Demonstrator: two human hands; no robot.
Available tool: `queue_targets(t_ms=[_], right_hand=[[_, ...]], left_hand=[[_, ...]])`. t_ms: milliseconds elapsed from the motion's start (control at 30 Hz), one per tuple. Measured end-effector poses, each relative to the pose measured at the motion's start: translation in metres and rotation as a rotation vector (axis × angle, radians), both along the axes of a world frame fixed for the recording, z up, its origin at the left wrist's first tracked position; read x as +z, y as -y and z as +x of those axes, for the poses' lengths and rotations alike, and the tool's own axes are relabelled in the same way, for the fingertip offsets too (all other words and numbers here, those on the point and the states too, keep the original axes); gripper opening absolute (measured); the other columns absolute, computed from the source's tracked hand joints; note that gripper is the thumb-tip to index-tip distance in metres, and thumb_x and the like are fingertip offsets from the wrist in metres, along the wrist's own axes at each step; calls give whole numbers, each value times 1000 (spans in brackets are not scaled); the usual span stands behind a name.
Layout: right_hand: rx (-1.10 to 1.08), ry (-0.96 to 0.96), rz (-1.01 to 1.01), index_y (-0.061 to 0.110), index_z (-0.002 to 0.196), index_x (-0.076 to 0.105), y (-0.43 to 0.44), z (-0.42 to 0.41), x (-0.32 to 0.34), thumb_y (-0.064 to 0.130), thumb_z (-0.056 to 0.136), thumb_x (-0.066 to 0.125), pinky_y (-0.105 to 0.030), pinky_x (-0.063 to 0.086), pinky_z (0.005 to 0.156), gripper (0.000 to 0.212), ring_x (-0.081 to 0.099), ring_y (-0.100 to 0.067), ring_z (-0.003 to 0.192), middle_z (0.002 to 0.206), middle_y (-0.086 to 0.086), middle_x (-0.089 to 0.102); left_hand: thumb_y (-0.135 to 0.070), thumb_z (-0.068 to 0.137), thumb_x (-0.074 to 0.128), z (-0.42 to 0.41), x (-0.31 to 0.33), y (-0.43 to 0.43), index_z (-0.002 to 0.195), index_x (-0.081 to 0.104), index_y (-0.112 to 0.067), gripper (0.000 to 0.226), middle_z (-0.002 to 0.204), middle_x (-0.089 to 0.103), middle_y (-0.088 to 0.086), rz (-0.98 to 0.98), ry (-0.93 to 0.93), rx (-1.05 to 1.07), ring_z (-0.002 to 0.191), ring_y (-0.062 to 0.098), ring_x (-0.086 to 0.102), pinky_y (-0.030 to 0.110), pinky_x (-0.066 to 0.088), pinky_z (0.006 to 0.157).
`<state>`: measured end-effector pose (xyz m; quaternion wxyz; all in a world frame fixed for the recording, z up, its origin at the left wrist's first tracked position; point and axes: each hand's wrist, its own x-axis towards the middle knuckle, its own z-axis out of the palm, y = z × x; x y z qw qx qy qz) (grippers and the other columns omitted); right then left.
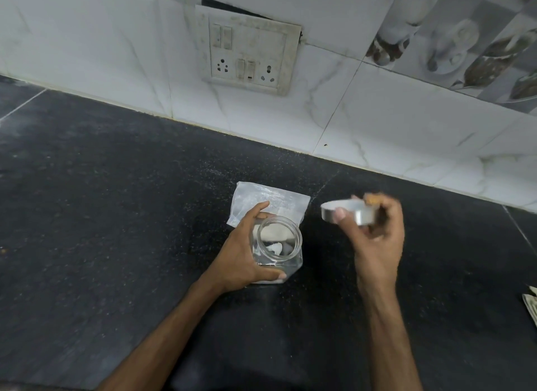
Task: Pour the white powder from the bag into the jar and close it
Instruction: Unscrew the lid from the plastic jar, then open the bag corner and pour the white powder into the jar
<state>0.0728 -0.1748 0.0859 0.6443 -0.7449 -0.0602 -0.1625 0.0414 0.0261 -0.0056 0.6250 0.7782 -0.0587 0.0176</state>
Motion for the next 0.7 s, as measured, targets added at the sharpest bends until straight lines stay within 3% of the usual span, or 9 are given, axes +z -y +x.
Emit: queue_targets(t_ms=[67, 133, 200, 267, 333, 433, 600, 700], right_hand=[[-186, -168, 1, 32, 100, 60, 12, -10, -44, 50, 52, 88, -36, 56, 92, 58, 66, -21, 109, 119, 3, 65], [-288, -316, -143, 34, 91, 64, 22, -20, -83, 53, 49, 89, -42, 56, 94, 52, 67, -17, 106, 119, 1, 67], [-328, -338, -272, 22, 68, 60, 24, -27, -110, 42, 55, 93, -45, 53, 96, 40, 65, -17, 110, 118, 3, 68], [-327, -303, -365, 14, 57, 52, 25, -29, -125, 31, 61, 93, -36, 48, 100, 44, 60, -18, 118, 124, 1, 66], [-310, -300, -462, 13, 56, 54, 22, -26, -128, 31, 63, 92, -25, 41, 99, 42, 56, -17, 124, 133, -4, 62], [-287, -284, -604, 16, 59, 58, 21, -15, -133, 34, 63, 91, -20, 39, 98, 38, 54, -18, 128, 143, -7, 55], [-294, -255, -715, 16, 64, 63, 23, 2, -135, 33, 65, 90, -40, 45, 104, 32, 58, -29, 122, 145, -13, 53], [-324, -321, -747, 18, 68, 68, 27, 12, -131, 37, 64, 90, -50, 37, 111, 29, 47, -31, 136, 150, -13, 47]], left_hand=[[-19, 47, 98, 0, 0, 0, 148, 26, -37, 125, 130, 56, -16, 6, 3, 1, 123, 4, 56, 31, 46, 108], [-19, 48, 98, 1, -1, 0, 148, 26, -36, 125, 131, 54, -17, 10, 8, 1, 124, 4, 55, 29, 45, 108], [-19, 48, 98, 2, -1, 0, 148, 25, -36, 125, 132, 53, -18, 16, 15, -2, 125, 5, 54, 28, 44, 108], [-20, 49, 98, 2, -2, 0, 149, 25, -35, 125, 133, 53, -17, 19, 19, -6, 125, 5, 54, 27, 44, 108], [-21, 48, 99, 2, -2, 0, 148, 25, -36, 125, 133, 52, -16, 21, 20, -8, 126, 7, 54, 28, 45, 108], [-20, 49, 98, 2, -3, -1, 148, 25, -37, 125, 134, 52, -16, 23, 22, -6, 126, 8, 54, 30, 45, 108], [-23, 49, 98, 2, -4, -2, 148, 24, -39, 125, 135, 52, -15, 12, 11, -12, 127, 10, 54, 36, 46, 109], [-26, 48, 99, 3, -5, -1, 149, 22, -39, 127, 134, 51, -17, -2, 18, -20, 127, 10, 54, 35, 45, 109]])
